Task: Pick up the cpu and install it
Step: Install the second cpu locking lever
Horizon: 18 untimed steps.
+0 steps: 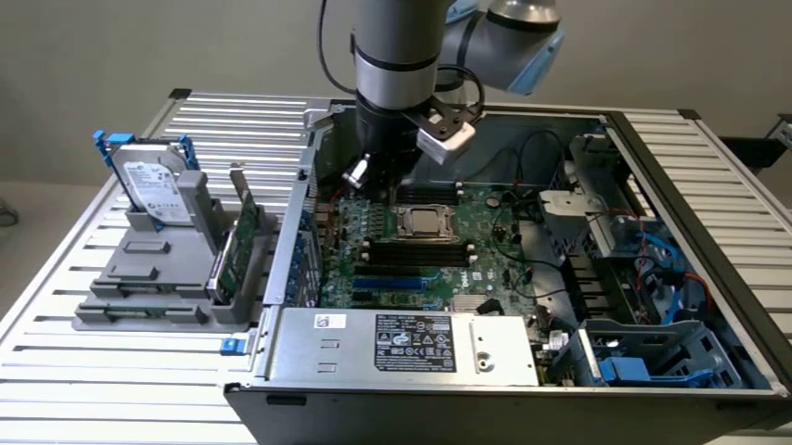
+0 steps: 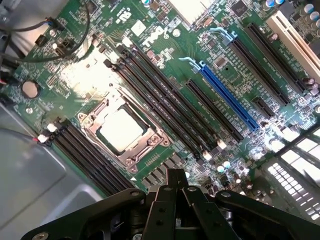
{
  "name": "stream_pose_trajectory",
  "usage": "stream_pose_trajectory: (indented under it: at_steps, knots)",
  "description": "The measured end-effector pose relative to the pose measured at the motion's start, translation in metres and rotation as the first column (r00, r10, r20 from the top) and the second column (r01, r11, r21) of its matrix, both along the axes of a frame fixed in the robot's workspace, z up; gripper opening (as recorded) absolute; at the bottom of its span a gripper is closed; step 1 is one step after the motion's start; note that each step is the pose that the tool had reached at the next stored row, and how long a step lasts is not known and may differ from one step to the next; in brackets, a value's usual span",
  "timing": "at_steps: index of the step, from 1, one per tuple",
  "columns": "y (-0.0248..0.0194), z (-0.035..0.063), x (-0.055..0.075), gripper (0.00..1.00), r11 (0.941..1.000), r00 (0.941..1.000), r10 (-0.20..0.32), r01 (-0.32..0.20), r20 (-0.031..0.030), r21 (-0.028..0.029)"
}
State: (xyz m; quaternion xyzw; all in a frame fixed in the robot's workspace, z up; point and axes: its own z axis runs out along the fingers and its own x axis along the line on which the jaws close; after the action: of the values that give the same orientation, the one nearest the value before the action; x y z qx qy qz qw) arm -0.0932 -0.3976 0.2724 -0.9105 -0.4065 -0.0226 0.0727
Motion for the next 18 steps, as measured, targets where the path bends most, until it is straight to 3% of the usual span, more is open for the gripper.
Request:
stream_pose_trajectory:
  at_steps: [4, 9, 15, 18]
  knots:
    - [0.0000, 0.0032, 0.0000, 0.11, 0.9973, 0.9973, 0.073, -0.073, 0.0000, 0.0000]
    - [0.0000, 0.0069, 0.0000, 0.11, 0.9867, 0.9867, 0.163, -0.163, 0.0001, 0.0001]
    - [0.0000, 0.0102, 0.0000, 0.11, 0.9630, 0.9630, 0.270, -0.270, 0.0011, -0.0003]
    - [0.0000, 0.0107, 0.0000, 0.11, 0.9476, 0.9476, 0.319, -0.319, 0.0065, -0.0020]
